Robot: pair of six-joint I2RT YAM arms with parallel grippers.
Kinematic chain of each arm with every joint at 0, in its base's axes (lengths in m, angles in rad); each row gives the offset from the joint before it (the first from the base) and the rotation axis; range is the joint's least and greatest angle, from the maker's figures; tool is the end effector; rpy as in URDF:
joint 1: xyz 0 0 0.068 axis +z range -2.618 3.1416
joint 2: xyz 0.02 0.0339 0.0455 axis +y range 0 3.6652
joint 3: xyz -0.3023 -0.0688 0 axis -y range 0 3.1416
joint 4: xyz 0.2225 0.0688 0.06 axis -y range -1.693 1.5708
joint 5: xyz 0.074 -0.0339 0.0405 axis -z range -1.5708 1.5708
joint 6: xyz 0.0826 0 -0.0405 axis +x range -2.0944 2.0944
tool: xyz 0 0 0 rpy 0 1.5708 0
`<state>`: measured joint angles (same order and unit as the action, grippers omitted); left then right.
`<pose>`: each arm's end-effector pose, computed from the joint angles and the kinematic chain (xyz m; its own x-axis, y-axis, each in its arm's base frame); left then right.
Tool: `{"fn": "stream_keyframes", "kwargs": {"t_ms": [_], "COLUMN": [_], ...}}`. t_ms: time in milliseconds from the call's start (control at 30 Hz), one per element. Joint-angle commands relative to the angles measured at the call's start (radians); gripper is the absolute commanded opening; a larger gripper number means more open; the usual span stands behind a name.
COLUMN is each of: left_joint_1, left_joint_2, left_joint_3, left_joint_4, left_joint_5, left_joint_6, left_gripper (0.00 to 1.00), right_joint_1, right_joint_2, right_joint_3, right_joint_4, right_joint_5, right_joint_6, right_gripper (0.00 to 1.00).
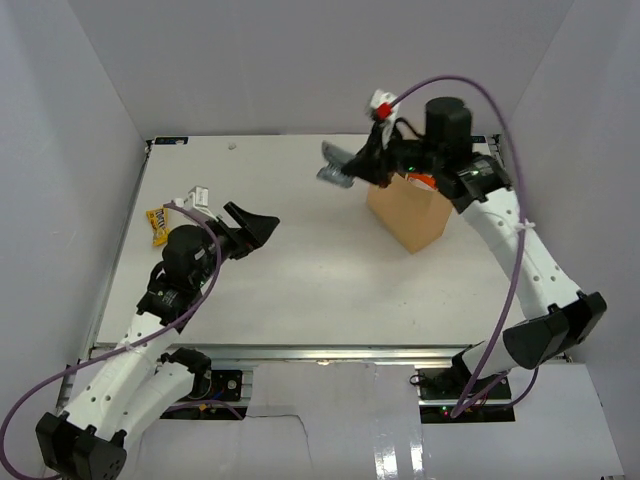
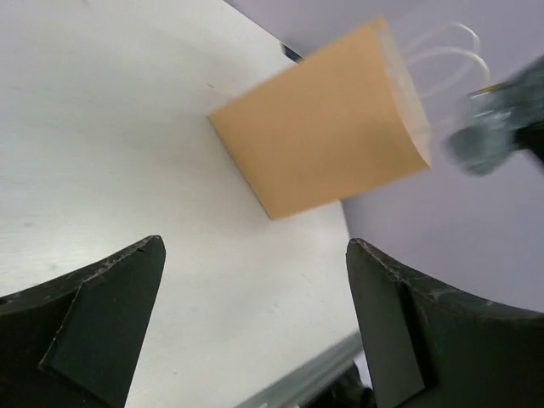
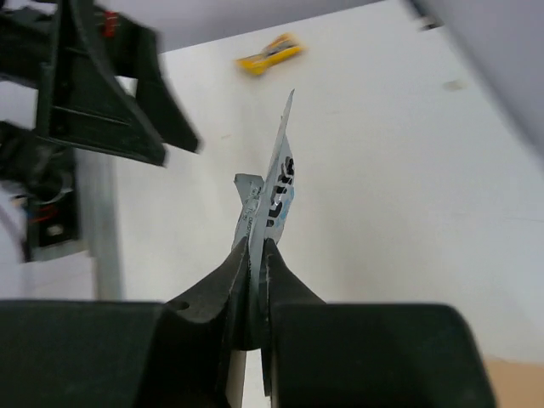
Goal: Place the snacks into the paper bag
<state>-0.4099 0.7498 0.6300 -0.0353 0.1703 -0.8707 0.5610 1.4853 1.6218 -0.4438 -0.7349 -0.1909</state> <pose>0.1599 -0.0847 0.3285 -0.5091 -0.6006 -0.6165 0.2436 0.5865 -0.7725 0.2545 0.2253 0.4635 -0.0739 -0.2127 -0.9743 -0.9675 0.2524 0.0183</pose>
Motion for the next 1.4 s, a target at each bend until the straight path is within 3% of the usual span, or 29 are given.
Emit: {"fn": "stream_keyframes", "kwargs": {"t_ms": [0, 67, 200, 367, 500, 633, 833, 900, 967, 1100, 1133, 1367], "left_joint_1": [-0.001, 0.005, 0.072, 0.294, 0.471, 0.597, 0.784, 0.827, 0.844, 0.855, 0.855, 0.853], "left_joint_2": [0.009, 0.031, 0.097, 0.253, 0.330, 0.396, 0.531, 0.562, 0.609, 0.677, 0.686, 0.805], "left_joint_3": [0.091, 0.117, 0.132, 0.142, 0.186, 0.217, 0.232, 0.243, 0.275, 0.368, 0.399, 0.484], "left_joint_4": [-0.349, -0.426, -0.459, -0.423, -0.416, -0.436, -0.480, -0.459, -0.424, -0.347, -0.347, -0.289], "left_joint_5": [-0.294, -0.377, -0.362, -0.081, -0.025, -0.032, -0.063, -0.058, -0.057, -0.028, -0.049, -0.155], "left_joint_6": [0.082, 0.093, 0.122, 0.165, 0.164, 0.104, -0.083, -0.102, -0.042, 0.230, 0.330, 0.657], "left_gripper": [0.98, 0.98, 0.98, 0.98, 0.98, 0.98, 0.95, 0.93, 0.93, 0.96, 0.97, 0.96], "right_joint_1": [-0.160, -0.273, -0.443, -0.507, -0.509, -0.509, -0.536, -0.547, -0.549, -0.549, -0.549, -0.581], "right_joint_2": [-0.091, -0.099, -0.083, -0.031, 0.003, 0.015, -0.002, -0.017, -0.040, -0.077, -0.091, -0.122], "right_joint_3": [0.143, 0.176, 0.202, 0.164, 0.098, 0.081, 0.133, 0.147, 0.139, 0.095, 0.072, -0.013], "right_joint_4": [-0.019, -0.013, -0.021, -0.096, -0.124, -0.130, -0.133, -0.136, -0.142, -0.147, -0.145, -0.127], "right_joint_5": [0.074, 0.123, 0.153, 0.212, 0.221, 0.233, 0.175, 0.132, 0.076, 0.020, 0.005, -0.066], "right_joint_6": [-0.171, -0.173, -0.154, -0.212, -0.249, -0.260, -0.245, -0.239, -0.239, -0.226, -0.226, -0.220], "right_gripper": [0.08, 0.08, 0.08, 0.09, 0.14, 0.30, 0.71, 0.74, 0.79, 0.82, 0.82, 0.83]}}
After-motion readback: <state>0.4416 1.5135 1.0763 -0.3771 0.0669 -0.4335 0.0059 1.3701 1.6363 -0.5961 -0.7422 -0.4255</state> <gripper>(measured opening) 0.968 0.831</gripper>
